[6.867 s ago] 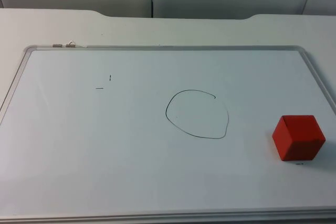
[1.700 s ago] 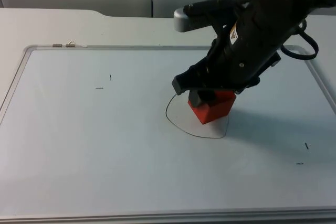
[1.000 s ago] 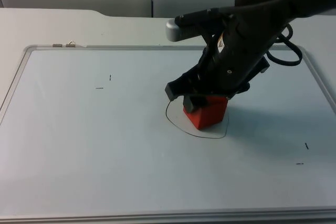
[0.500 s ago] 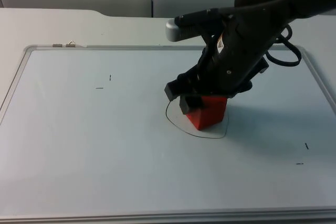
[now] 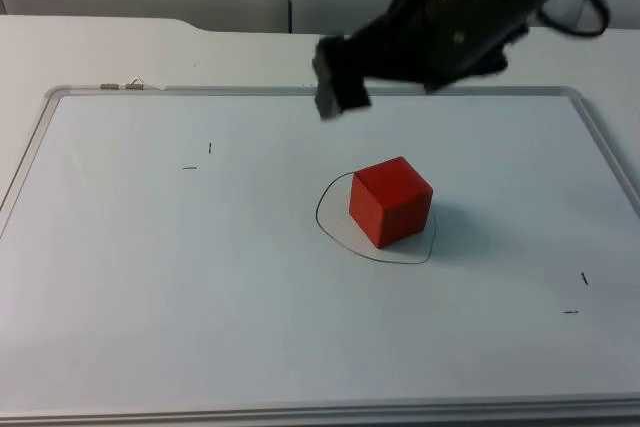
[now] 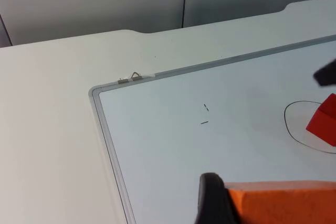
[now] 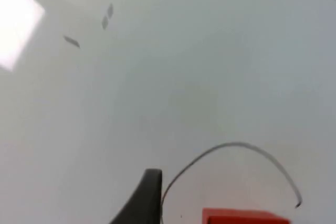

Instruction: Pick up one cube with the left hand and another cube with the right hand. First place the cube in the right hand at the target position, then stack the cube in the left hand on top.

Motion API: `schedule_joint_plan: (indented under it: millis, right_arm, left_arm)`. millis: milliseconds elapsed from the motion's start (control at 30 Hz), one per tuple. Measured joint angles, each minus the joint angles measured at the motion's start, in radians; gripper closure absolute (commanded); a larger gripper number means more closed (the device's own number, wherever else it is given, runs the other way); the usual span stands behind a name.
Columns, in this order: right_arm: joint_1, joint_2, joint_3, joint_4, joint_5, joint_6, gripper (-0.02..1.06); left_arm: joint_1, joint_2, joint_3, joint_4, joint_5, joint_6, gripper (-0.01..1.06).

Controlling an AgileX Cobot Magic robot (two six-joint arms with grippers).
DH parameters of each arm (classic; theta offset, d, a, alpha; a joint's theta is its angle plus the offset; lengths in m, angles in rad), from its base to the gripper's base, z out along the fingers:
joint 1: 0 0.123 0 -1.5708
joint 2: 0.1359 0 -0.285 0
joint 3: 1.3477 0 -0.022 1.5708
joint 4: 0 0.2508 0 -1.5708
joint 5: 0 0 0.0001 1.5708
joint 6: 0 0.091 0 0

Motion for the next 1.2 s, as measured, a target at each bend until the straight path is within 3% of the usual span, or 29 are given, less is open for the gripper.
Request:
schedule_joint_plan:
  millis: [333,467,767,967,1200]
  right_arm:
    - [0.000,-0.488,-0.002,0.000,0.060,-0.114,0.10]
    - [0.000,-0.679,-0.002,0.000,0.161,-0.179,0.10]
    - [0.000,-0.876,0.008,0.049,0.237,-0.233,0.10]
    - [0.000,-1.003,0.149,0.049,0.209,-0.270,0.10]
    - [0.000,-1.089,0.211,0.049,0.190,-0.274,0.10]
  left_arm:
    - [0.000,0.000,0.000,0.000,0.000,0.000,0.83]
    - [0.000,0.000,0.000,0.000,0.000,0.000,0.83]
    - [0.000,0.000,0.000,0.000,0.000,0.000,0.83]
    - [0.000,0.000,0.000,0.000,0.000,0.015,0.83]
    - [0.000,0.002,0.000,-0.024,-0.012,0.040,0.83]
